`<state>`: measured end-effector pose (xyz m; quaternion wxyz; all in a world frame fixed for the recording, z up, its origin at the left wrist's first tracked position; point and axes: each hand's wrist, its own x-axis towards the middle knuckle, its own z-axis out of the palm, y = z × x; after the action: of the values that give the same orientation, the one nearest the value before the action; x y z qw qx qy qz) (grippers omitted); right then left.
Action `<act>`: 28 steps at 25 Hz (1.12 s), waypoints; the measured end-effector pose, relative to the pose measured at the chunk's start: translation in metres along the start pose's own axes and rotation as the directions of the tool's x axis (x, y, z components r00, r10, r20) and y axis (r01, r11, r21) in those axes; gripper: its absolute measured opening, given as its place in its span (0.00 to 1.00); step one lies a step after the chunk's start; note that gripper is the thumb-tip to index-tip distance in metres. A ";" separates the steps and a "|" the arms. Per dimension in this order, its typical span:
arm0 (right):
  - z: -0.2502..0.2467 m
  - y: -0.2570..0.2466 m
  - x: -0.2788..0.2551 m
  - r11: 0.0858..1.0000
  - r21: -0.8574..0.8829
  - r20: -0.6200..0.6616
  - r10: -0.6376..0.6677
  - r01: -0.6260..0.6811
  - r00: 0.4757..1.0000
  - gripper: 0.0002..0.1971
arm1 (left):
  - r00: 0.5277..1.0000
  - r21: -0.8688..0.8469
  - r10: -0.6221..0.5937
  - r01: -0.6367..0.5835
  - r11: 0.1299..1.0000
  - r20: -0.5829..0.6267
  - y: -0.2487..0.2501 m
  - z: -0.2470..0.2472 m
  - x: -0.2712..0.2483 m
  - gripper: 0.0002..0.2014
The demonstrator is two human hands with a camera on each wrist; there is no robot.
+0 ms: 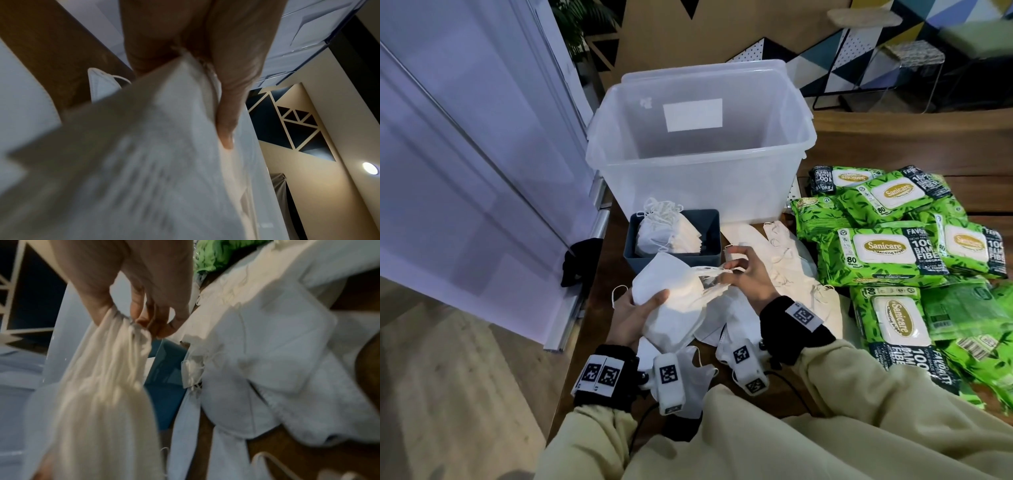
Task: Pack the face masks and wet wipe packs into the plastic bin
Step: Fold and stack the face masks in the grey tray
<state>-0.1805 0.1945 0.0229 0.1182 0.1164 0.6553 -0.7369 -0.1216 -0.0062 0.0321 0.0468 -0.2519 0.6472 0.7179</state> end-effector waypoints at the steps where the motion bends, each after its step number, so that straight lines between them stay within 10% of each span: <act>1: 0.000 -0.003 0.002 0.998 0.067 -0.049 0.025 -0.021 0.998 0.28 | 1.000 0.001 -0.007 0.007 1.000 -0.002 0.000 0.002 0.000 0.18; 8: 0.008 -0.002 0.003 0.957 0.196 0.082 0.201 -0.214 0.976 0.27 | 0.999 -0.006 -0.033 0.033 0.999 0.015 0.001 -0.001 0.005 0.08; 16: 0.004 -0.010 -0.002 0.985 0.085 0.199 0.133 -0.152 0.971 0.29 | 0.997 -0.097 -0.075 0.073 0.993 -0.013 -0.001 -0.005 0.010 0.15; 23: 0.023 0.014 -0.030 0.924 -0.175 0.590 0.374 -0.339 0.715 0.21 | 0.987 -0.275 -0.118 0.084 0.958 -0.111 0.001 0.025 0.026 0.26; 28: 0.048 -0.019 -0.001 0.989 -0.136 0.433 0.108 -0.054 0.895 0.27 | 0.997 -0.349 -0.042 0.016 0.937 -0.069 0.030 0.040 0.037 0.17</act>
<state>-0.1862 0.1491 0.0465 0.3004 -0.0329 0.6495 -0.6977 -0.1781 0.0176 0.0451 -0.0123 -0.2925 0.5077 0.8103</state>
